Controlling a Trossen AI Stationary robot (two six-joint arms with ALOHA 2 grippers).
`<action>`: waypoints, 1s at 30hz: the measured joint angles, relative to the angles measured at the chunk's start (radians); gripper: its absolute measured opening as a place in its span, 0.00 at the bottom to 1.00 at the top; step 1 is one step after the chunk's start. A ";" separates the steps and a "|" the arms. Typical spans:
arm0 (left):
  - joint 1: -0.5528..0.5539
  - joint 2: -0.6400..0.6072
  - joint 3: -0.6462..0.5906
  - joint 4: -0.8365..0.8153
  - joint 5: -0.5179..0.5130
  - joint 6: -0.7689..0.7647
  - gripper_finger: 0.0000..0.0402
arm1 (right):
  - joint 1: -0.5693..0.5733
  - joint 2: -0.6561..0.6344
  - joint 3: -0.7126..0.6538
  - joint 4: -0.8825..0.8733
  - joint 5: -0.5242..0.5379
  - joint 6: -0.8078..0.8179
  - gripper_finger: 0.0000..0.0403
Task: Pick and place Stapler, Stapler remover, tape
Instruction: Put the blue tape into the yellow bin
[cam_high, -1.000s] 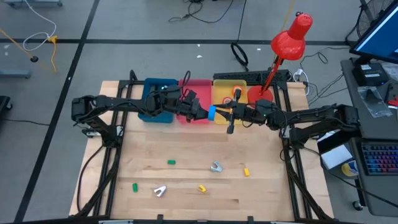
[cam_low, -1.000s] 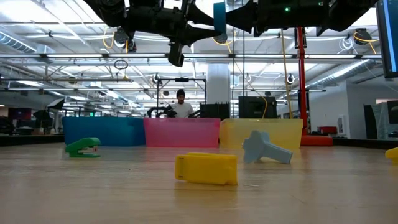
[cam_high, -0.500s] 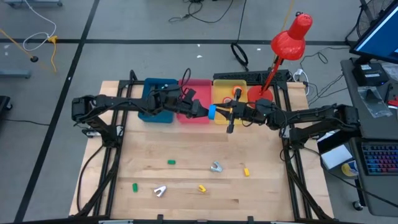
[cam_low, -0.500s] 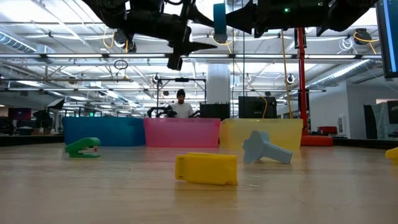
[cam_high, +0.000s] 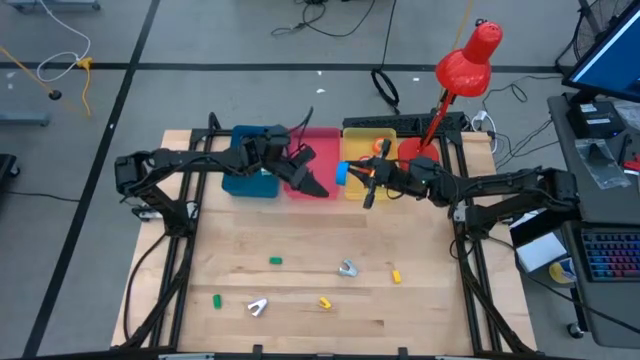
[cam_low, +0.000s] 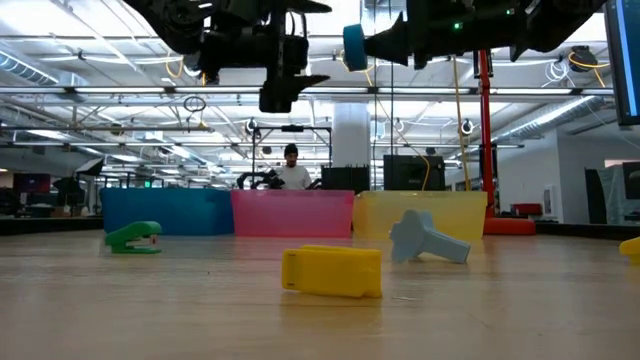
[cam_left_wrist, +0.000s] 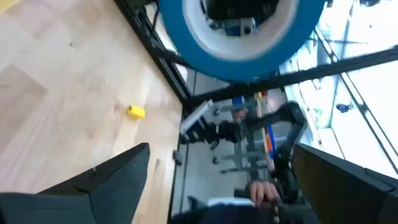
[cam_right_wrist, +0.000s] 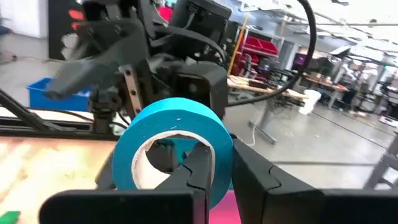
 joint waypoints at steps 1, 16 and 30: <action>0.008 0.000 0.000 -0.007 0.012 0.010 0.98 | 0.000 0.000 0.000 -0.009 0.019 0.000 0.08; 0.166 -0.039 -0.001 -0.404 -0.212 0.294 0.97 | -0.041 0.000 0.000 -0.108 0.233 -0.004 0.08; 0.317 -0.404 -0.017 -0.592 -0.464 0.618 0.96 | -0.164 0.000 0.000 -0.114 0.225 0.037 0.08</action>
